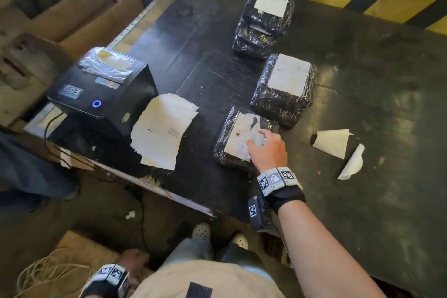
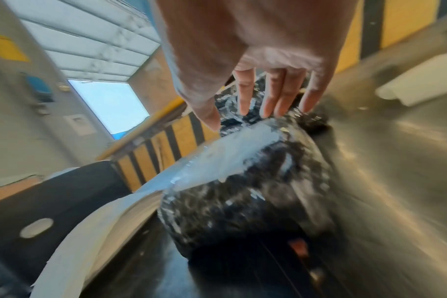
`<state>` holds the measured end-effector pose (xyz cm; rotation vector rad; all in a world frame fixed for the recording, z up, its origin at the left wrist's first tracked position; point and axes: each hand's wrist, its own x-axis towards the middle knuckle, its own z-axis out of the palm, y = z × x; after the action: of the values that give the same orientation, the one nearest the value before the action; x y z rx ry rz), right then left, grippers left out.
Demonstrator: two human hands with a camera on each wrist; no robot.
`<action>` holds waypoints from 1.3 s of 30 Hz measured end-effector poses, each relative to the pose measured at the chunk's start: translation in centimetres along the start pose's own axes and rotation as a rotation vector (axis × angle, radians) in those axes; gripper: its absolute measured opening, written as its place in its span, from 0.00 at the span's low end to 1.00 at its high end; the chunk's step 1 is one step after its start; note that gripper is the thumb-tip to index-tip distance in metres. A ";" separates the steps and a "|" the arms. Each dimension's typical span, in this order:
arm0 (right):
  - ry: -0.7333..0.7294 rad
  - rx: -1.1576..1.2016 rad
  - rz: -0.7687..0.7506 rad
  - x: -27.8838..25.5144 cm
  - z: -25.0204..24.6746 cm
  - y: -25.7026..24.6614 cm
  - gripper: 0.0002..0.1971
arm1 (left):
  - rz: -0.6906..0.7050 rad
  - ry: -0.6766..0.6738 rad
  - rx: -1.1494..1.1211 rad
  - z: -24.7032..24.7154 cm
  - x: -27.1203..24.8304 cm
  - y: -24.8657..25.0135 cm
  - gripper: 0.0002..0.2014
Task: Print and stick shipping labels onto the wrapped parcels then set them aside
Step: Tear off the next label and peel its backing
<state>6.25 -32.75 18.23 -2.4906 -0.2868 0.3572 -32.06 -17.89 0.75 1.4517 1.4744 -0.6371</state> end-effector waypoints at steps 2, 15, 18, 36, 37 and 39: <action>-0.057 0.057 -0.086 0.2 -0.2 -1.5 0.18 | 0.045 0.021 -0.063 -1.3 -4.2 5.2 0.13; -0.428 0.042 -0.401 1.3 4.7 -10.0 0.14 | 0.466 0.324 0.087 -8.1 -9.9 20.3 0.17; -0.451 0.003 -0.401 2.3 6.5 -11.4 0.15 | 0.539 0.299 -0.039 -8.3 -10.4 24.3 0.21; -0.301 -0.291 -0.407 3.7 12.5 -13.7 0.22 | 0.644 0.371 0.363 -14.5 -2.1 28.8 0.35; -0.287 -0.304 -0.413 3.7 12.7 -13.6 0.23 | 0.652 0.378 0.364 -14.6 -2.0 28.7 0.35; -0.273 -0.313 -0.414 3.5 12.9 -13.4 0.23 | 0.671 0.386 0.379 -14.7 -1.8 28.6 0.35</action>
<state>3.82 -14.16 15.43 -2.5907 -1.0195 0.5084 -8.77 -1.34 15.49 2.3171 1.0513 -0.2224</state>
